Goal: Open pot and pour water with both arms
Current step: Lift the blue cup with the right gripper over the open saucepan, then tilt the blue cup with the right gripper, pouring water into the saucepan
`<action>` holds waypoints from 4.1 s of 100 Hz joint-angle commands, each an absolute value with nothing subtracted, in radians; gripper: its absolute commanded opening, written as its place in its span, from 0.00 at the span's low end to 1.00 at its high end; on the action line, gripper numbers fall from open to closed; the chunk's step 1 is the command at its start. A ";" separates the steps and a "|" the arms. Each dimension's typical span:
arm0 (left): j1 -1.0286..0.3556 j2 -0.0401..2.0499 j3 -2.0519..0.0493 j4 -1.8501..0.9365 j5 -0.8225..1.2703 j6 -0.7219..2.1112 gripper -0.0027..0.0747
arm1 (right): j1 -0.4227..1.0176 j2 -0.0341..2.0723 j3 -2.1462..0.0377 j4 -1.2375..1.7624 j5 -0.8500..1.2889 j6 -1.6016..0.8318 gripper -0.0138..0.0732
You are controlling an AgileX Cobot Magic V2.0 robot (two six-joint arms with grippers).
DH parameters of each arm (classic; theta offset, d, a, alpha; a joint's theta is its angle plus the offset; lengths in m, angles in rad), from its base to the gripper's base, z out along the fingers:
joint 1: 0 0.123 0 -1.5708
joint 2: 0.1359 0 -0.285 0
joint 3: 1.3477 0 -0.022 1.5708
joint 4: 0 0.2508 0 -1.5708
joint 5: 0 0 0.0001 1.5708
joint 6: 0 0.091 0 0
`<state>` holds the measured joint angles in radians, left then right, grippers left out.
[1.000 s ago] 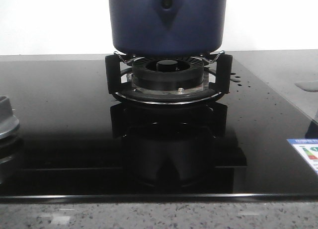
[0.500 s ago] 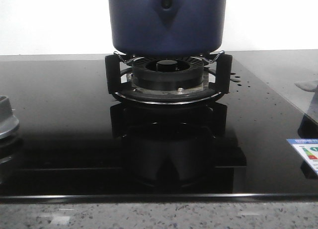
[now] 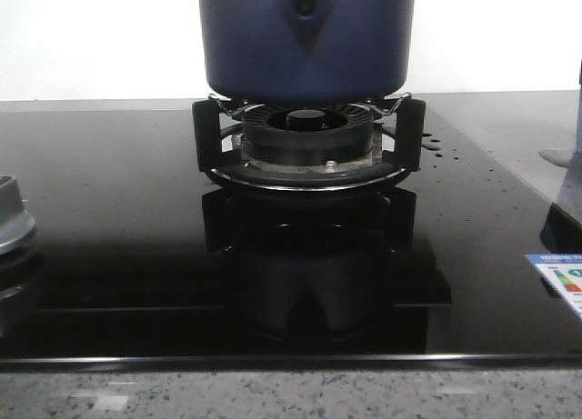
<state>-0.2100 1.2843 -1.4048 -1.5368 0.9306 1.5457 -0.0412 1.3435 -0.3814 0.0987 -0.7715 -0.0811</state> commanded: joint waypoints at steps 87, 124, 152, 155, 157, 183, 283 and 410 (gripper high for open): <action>-0.209 1.254 -1.438 -1.617 0.927 1.529 0.35 | 0.197 1.190 -0.968 -0.520 -0.420 -0.083 0.48; -0.209 1.243 -1.438 -1.617 0.932 1.519 0.35 | 0.224 1.284 -1.102 -0.784 -0.419 -0.085 0.48; -0.209 1.243 -1.438 -1.617 0.955 1.518 0.35 | 0.225 1.332 -1.170 -0.996 -0.358 -0.085 0.48; -0.209 1.243 -1.438 -1.617 0.955 1.518 0.35 | 0.225 1.334 -1.172 -1.010 -0.356 -0.085 0.48; -0.209 1.243 -1.438 -1.617 0.955 1.518 0.35 | 0.225 1.339 -1.172 -1.022 -0.356 -0.085 0.48; -0.209 1.243 -1.438 -1.617 0.955 1.518 0.35 | 0.245 1.383 -1.204 -1.222 -0.304 -0.085 0.48; -0.209 1.243 -1.438 -1.617 0.955 1.512 0.35 | 0.245 1.415 -1.237 -1.431 -0.263 -0.053 0.48; -0.209 1.243 -1.438 -1.598 0.955 1.512 0.35 | 0.322 1.469 -1.404 -1.829 -0.123 -0.033 0.48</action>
